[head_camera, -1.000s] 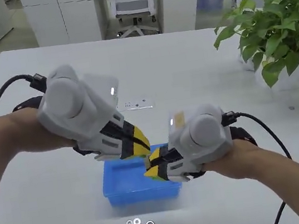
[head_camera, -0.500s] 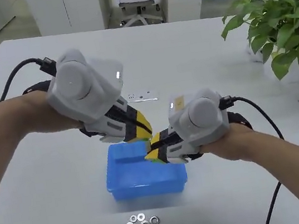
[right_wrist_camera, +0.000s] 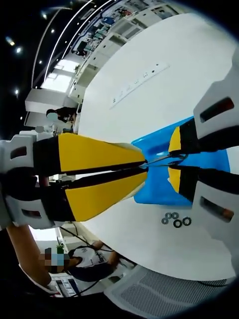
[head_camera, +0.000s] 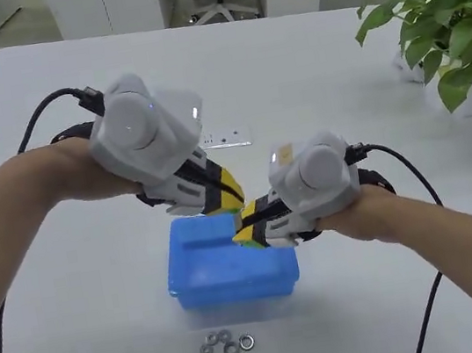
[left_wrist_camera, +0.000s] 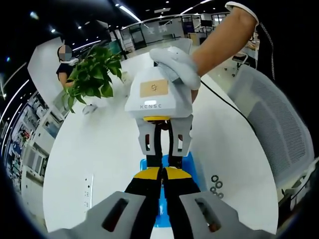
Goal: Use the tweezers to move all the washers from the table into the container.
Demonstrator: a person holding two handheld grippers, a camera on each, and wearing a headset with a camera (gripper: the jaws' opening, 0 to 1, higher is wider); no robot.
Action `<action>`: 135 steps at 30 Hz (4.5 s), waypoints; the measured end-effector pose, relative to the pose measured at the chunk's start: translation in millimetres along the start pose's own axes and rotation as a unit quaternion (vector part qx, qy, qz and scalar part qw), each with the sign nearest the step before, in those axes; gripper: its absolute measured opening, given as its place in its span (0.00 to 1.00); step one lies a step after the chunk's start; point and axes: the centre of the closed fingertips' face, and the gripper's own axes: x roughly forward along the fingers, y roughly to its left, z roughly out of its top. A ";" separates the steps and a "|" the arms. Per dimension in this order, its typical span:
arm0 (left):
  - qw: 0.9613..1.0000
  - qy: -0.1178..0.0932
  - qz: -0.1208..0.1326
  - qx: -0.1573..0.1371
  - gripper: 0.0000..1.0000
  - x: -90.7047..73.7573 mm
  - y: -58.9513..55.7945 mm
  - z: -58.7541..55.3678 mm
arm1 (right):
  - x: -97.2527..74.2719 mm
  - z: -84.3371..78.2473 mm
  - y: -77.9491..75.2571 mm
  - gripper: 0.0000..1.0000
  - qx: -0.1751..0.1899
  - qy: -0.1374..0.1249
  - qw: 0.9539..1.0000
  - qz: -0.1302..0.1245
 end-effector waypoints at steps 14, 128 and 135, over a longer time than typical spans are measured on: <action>1.000 0.002 -0.012 -0.016 0.05 21.9 0.0 -17.6 | 15.8 -23.4 -0.8 0.10 0.015 0.018 1.000 0.020; 0.999 0.013 -0.042 -0.025 0.05 -8.1 -113.2 -5.6 | -0.5 -13.0 119.3 0.12 -0.015 0.008 0.999 0.030; 0.998 0.016 -0.051 -0.028 0.05 1.3 -117.5 -8.5 | 3.4 -21.9 124.1 0.12 -0.010 0.016 0.999 0.036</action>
